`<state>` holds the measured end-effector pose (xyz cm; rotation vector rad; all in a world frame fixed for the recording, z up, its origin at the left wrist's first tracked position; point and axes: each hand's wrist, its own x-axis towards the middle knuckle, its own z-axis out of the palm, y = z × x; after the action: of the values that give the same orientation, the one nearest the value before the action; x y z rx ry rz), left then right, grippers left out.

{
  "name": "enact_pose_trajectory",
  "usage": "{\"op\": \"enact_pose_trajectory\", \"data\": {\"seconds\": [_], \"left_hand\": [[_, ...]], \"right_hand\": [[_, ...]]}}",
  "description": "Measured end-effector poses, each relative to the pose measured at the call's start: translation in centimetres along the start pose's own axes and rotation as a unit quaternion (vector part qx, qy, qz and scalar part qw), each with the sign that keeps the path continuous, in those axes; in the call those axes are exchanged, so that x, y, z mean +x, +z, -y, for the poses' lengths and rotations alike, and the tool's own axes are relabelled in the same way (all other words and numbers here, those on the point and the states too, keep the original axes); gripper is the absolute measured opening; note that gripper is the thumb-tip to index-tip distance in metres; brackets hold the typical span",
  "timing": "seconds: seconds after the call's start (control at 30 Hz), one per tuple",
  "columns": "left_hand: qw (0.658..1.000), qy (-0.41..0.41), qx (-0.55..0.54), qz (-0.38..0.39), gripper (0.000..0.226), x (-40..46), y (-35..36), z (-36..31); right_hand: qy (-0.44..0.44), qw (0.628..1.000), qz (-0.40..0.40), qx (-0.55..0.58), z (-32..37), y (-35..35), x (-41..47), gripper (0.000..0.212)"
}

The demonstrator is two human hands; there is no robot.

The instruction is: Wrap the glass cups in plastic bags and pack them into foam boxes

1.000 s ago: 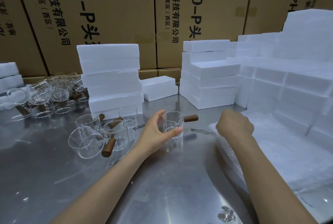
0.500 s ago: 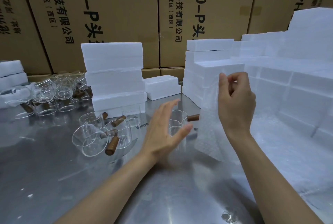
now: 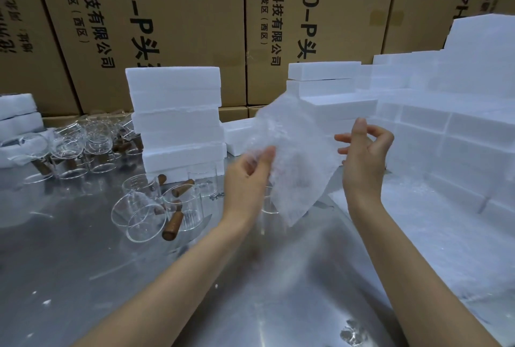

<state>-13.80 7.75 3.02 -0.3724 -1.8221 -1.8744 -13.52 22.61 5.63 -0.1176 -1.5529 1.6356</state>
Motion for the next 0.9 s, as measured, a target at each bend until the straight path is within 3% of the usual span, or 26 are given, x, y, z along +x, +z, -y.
{"op": "enact_pose_trajectory", "data": {"seconds": [0.1, 0.2, 0.3, 0.37, 0.43, 0.5, 0.57, 0.7, 0.9], "left_hand": [[0.997, -0.045, -0.043, -0.042, 0.033, 1.0, -0.7, -0.1], [0.992, -0.073, -0.062, -0.082, 0.040, 1.5, -1.2, 0.0], [0.991, -0.066, -0.017, -0.112, 0.045, 1.7, -1.4, -0.2], [0.991, -0.042, 0.010, -0.130, 0.047, 1.7, -1.5, -0.4], [0.991, -0.017, 0.011, -0.131, 0.046, 1.6, -1.5, -0.4], [0.991, 0.000, 0.021, -0.132, 0.044, 1.6, -1.5, -0.4], [0.991, 0.012, 0.031, -0.132, 0.043, 1.6, -1.5, -0.3], [0.994, 0.035, 0.046, -0.098, 0.045, 1.5, -1.7, -0.2], [0.991, 0.040, 0.111, -0.067, 0.063, 1.5, -1.9, 0.5]], "right_hand": [[0.074, 0.995, 0.050, -0.047, -0.7, 0.0, 0.3, 0.038], [0.090, 0.984, 0.120, -0.092, -0.6, 0.3, -0.4, 0.051], [-0.053, 0.986, 0.145, -0.066, 0.2, 0.9, -2.3, 0.054], [-0.146, 0.969, 0.190, -0.064, 0.5, 1.2, -3.7, 0.045], [-0.209, 0.940, 0.238, -0.124, 0.4, 1.5, -4.7, 0.038], [-0.257, 0.908, 0.261, -0.202, -0.1, 1.7, -5.1, 0.049], [-0.270, 0.896, 0.248, -0.252, -0.6, 1.9, -4.9, 0.049], [-0.238, 0.919, 0.185, -0.255, -1.1, 1.8, -3.9, 0.009], [-0.218, 0.928, 0.150, -0.261, -1.4, 1.7, -3.4, 0.009]]}}
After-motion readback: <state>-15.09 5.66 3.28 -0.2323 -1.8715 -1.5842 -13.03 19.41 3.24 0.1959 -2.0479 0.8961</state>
